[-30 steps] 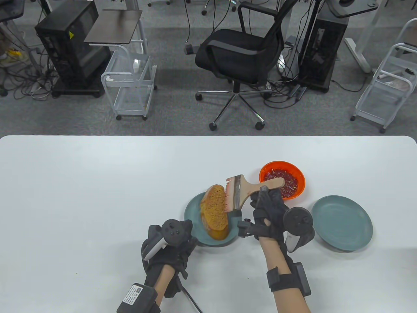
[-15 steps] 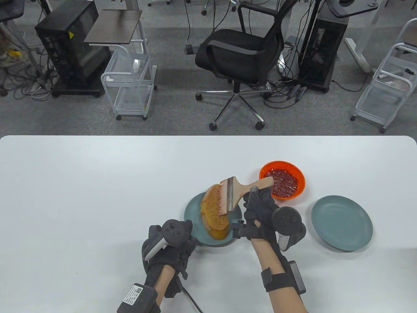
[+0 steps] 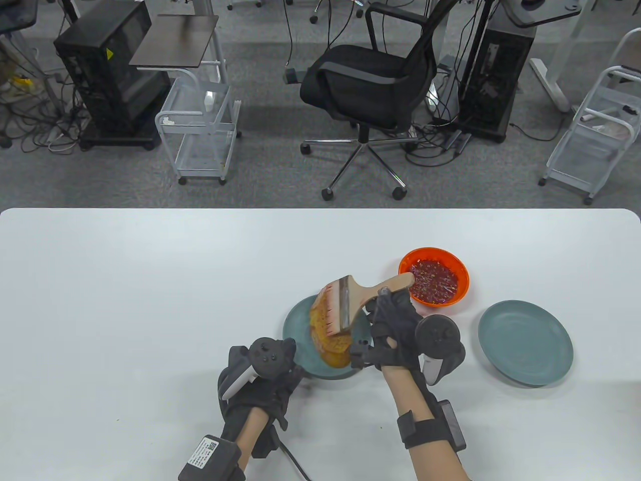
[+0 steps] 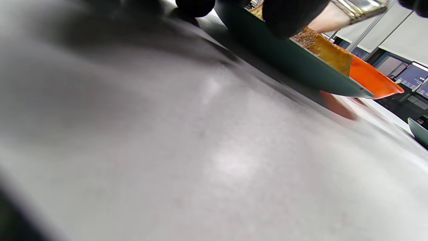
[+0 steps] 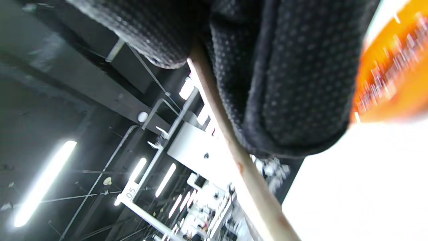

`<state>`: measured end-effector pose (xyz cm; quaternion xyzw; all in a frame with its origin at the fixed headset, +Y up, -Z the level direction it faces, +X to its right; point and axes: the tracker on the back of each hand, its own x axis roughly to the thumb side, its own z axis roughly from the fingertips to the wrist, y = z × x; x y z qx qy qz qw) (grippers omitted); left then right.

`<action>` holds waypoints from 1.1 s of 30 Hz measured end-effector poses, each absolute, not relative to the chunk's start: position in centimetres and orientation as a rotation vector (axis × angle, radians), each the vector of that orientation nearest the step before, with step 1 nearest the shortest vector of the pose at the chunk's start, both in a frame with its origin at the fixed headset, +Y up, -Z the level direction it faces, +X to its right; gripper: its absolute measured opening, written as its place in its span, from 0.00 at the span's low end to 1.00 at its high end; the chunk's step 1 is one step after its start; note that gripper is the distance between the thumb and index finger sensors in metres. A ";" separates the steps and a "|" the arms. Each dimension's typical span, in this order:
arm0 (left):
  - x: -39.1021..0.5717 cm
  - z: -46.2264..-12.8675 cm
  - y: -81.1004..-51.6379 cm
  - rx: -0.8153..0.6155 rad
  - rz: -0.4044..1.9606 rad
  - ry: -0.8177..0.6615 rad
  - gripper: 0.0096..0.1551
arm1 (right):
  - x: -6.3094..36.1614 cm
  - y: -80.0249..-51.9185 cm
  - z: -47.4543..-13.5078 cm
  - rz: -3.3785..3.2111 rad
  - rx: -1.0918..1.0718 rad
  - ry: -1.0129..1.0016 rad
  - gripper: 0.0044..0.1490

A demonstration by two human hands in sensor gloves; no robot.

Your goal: Dip brush into ketchup and spread onto bread slice

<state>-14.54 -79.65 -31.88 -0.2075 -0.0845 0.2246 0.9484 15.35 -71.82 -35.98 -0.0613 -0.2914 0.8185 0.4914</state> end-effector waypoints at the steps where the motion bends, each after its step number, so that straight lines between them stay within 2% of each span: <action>1: -14.5 -31.9 -79.6 -0.421 0.453 -0.172 0.36 | 15.9 -71.5 -35.9 2.005 -0.147 -0.744 0.32; 9: -14.4 -31.9 -79.7 -0.422 0.440 -0.172 0.37 | 13.8 -73.5 -36.3 1.793 -0.180 -0.439 0.32; 13: -14.4 -31.8 -79.7 -0.429 0.429 -0.176 0.38 | 14.7 -73.1 -36.3 1.836 -0.204 -0.522 0.32; 15: -14.4 -31.8 -79.7 -0.429 0.425 -0.178 0.38 | 16.1 -72.0 -36.2 1.920 -0.189 -0.691 0.32; 17: -14.4 -31.7 -79.7 -0.431 0.426 -0.179 0.38 | 17.2 -71.4 -36.0 1.956 -0.188 -0.769 0.32; 23: -14.3 -31.7 -79.7 -0.436 0.416 -0.181 0.38 | 15.3 -73.3 -36.5 1.757 -0.178 -0.495 0.32; 26: -14.3 -31.7 -79.7 -0.439 0.423 -0.184 0.38 | 14.4 -73.6 -36.8 1.767 -0.166 -0.434 0.32; 33: -14.2 -31.6 -79.8 -0.446 0.413 -0.184 0.38 | 17.5 -72.3 -36.6 1.876 -0.175 -0.630 0.32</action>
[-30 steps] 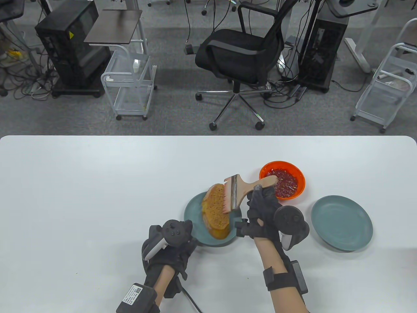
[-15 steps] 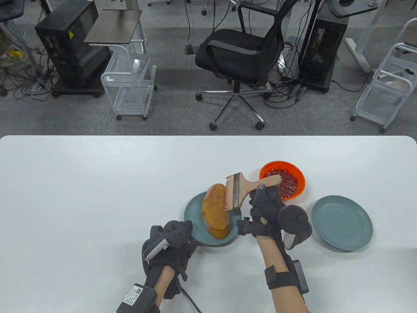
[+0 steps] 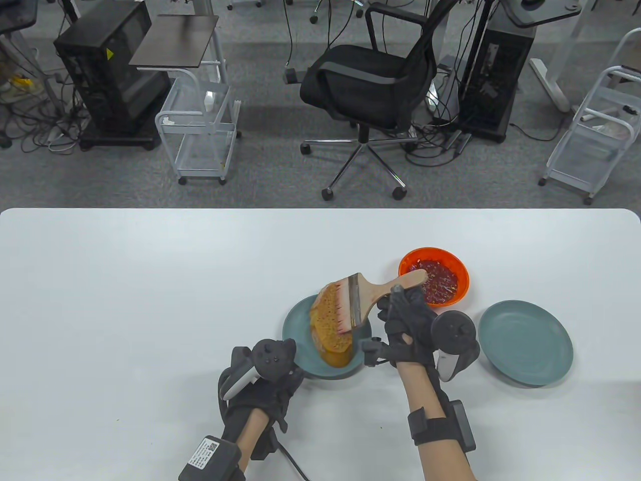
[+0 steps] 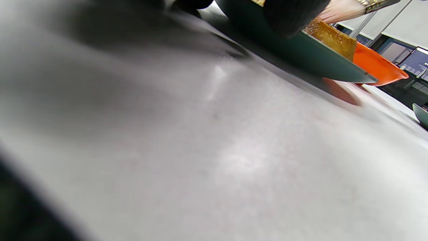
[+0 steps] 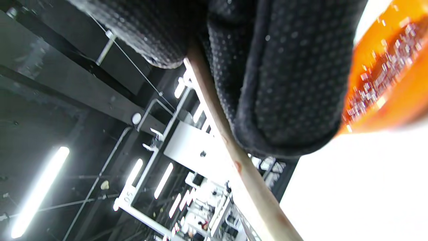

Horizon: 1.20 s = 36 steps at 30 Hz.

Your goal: Dip brush into ketchup and spread onto bread slice

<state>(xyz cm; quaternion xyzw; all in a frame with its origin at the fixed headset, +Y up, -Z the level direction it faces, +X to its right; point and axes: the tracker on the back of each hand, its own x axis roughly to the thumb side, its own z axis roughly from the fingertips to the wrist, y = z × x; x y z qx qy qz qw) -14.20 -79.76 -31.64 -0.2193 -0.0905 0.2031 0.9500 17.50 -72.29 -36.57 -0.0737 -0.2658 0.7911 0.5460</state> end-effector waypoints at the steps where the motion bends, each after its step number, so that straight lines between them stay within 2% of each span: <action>1: -14.1 -31.6 -79.8 -0.445 0.407 -0.184 0.38 | 17.5 -72.3 -36.6 1.868 -0.175 -0.633 0.32; 7: -14.1 -31.6 -79.8 -0.445 0.405 -0.187 0.38 | 14.7 -74.4 -36.8 1.646 -0.206 -0.347 0.32; 11: -14.2 -31.6 -79.8 -0.444 0.403 -0.186 0.39 | 15.0 -73.8 -36.8 1.776 -0.177 -0.413 0.32; 16: -14.1 -31.6 -79.8 -0.446 0.402 -0.185 0.39 | 17.3 -72.0 -36.2 1.887 -0.172 -0.638 0.32; 23: -14.1 -31.6 -79.8 -0.449 0.400 -0.185 0.39 | 14.6 -73.6 -36.6 1.719 -0.178 -0.379 0.33; 28: -14.1 -31.6 -79.9 -0.450 0.401 -0.187 0.39 | 15.2 -73.3 -36.9 1.812 -0.180 -0.430 0.33; 32: -14.1 -31.6 -79.9 -0.452 0.398 -0.188 0.39 | 17.1 -71.6 -36.4 1.931 -0.186 -0.632 0.33; 36: -14.1 -31.6 -79.9 -0.451 0.390 -0.187 0.39 | 15.7 -71.8 -36.4 1.848 -0.149 -0.544 0.33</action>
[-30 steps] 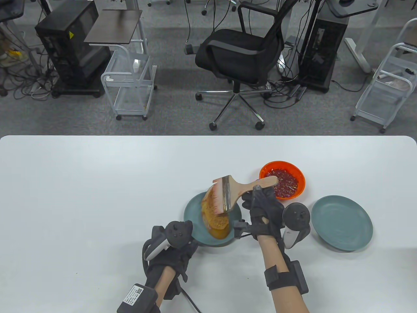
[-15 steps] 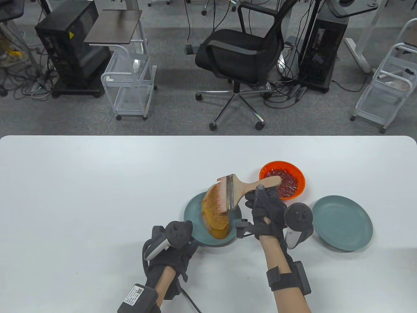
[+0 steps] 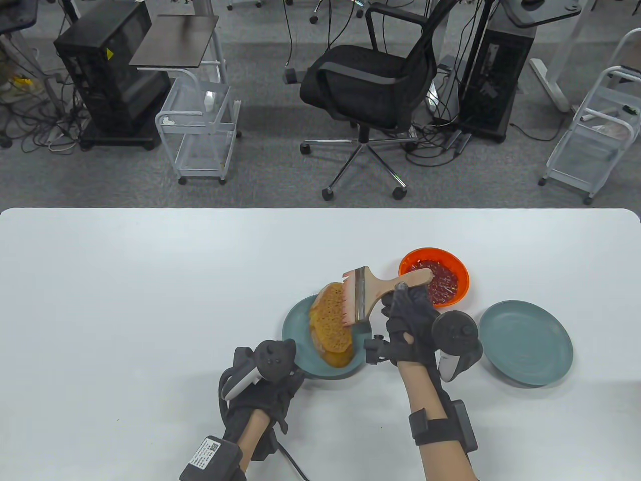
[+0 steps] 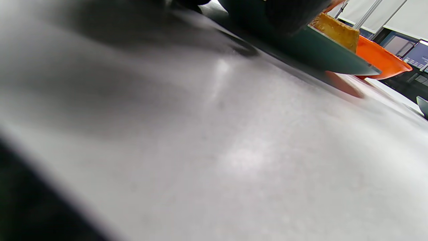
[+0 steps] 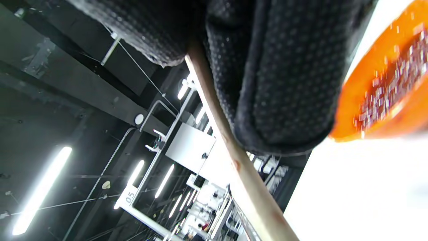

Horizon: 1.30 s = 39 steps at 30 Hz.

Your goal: Dip brush into ketchup and spread onto bread slice

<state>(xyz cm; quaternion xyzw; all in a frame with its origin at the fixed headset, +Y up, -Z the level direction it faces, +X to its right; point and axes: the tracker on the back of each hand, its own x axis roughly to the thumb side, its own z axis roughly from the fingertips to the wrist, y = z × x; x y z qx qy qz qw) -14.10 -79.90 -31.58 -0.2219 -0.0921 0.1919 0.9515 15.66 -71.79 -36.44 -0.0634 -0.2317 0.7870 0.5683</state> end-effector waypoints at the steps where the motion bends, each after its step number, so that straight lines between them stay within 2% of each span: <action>1: -14.1 -31.6 -79.9 -0.450 0.389 -0.187 0.39 | 15.1 -72.0 -36.5 1.832 -0.140 -0.509 0.33; 3: -14.1 -31.6 -79.9 -0.452 0.391 -0.188 0.39 | 13.7 -72.4 -36.5 1.844 -0.120 -0.446 0.33; 6: -14.1 -31.6 -79.9 -0.456 0.393 -0.189 0.39 | 13.2 -72.2 -36.3 1.909 -0.097 -0.475 0.33; 13: -14.0 -31.6 -79.9 -0.457 0.384 -0.190 0.39 | 15.4 -69.9 -35.5 2.078 -0.076 -0.770 0.33; 19: -14.0 -31.6 -79.9 -0.460 0.381 -0.192 0.40 | 13.1 -71.1 -35.9 1.894 -0.068 -0.514 0.33; 22: -14.0 -31.6 -80.0 -0.462 0.382 -0.192 0.39 | 12.8 -71.5 -36.1 1.952 -0.069 -0.508 0.33; 28: -13.9 -31.6 -80.0 -0.463 0.373 -0.191 0.39 | 15.3 -69.8 -35.6 2.145 -0.029 -0.826 0.33; 34: -13.7 -31.5 -80.0 -0.461 0.352 -0.191 0.40 | 13.5 -70.8 -35.8 1.916 0.010 -0.581 0.33; 39: -13.8 -31.5 -80.1 -0.460 0.359 -0.191 0.40 | 12.9 -71.7 -36.2 1.933 -0.012 -0.525 0.33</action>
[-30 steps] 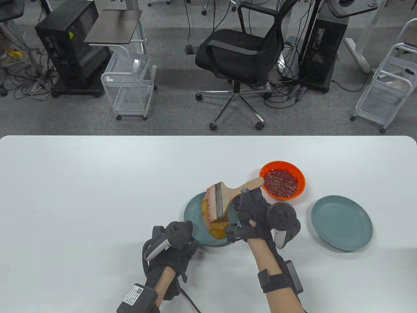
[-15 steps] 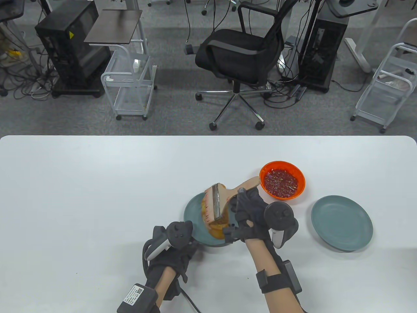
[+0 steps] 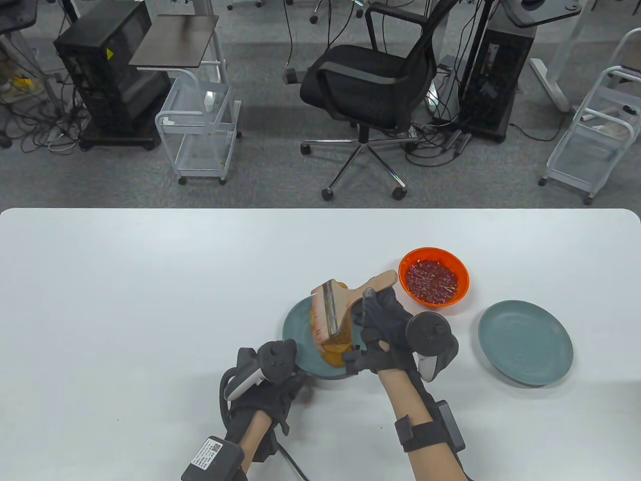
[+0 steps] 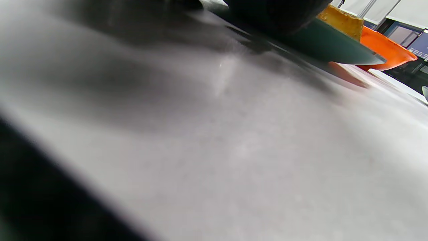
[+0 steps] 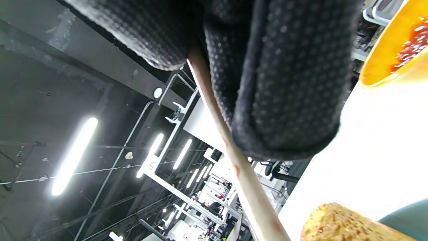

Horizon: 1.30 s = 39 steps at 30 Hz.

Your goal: Dip brush into ketchup and spread onto bread slice

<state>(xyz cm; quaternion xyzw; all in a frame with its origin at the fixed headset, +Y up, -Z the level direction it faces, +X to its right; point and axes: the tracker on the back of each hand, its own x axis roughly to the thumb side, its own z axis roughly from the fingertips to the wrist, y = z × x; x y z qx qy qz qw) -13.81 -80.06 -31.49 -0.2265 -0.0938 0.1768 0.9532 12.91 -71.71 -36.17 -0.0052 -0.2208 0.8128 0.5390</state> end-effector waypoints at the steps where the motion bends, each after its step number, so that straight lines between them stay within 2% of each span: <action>1: -13.8 -31.5 -80.1 -0.460 0.359 -0.192 0.40 | 13.5 -71.8 -36.3 1.927 -0.016 -0.545 0.33; 6: -13.8 -31.5 -80.1 -0.465 0.361 -0.192 0.40 | 16.3 -70.8 -36.1 2.044 -0.034 -0.745 0.33; 13: -13.9 -31.6 -80.1 -0.467 0.370 -0.195 0.40 | 13.4 -72.6 -36.4 1.822 -0.052 -0.491 0.33; 16: -13.9 -31.6 -80.1 -0.466 0.368 -0.196 0.40 | 12.8 -72.6 -36.4 1.882 -0.059 -0.476 0.33; 22: -14.1 -31.6 -80.1 -0.468 0.382 -0.194 0.39 | 15.1 -71.3 -35.7 2.012 -0.126 -0.735 0.32; 24: -14.0 -31.7 -80.1 -0.470 0.379 -0.194 0.39 | 15.2 -70.9 -35.5 2.009 -0.121 -0.746 0.32; 29: -14.0 -31.7 -80.1 -0.469 0.376 -0.194 0.39 | 13.3 -72.1 -35.9 1.881 -0.101 -0.520 0.32; 31: -14.0 -31.7 -80.1 -0.469 0.378 -0.195 0.39 | 12.8 -72.4 -36.0 1.891 -0.092 -0.507 0.32; 39: -14.0 -31.7 -80.1 -0.475 0.381 -0.195 0.39 | 16.1 -70.9 -35.8 2.035 -0.109 -0.787 0.32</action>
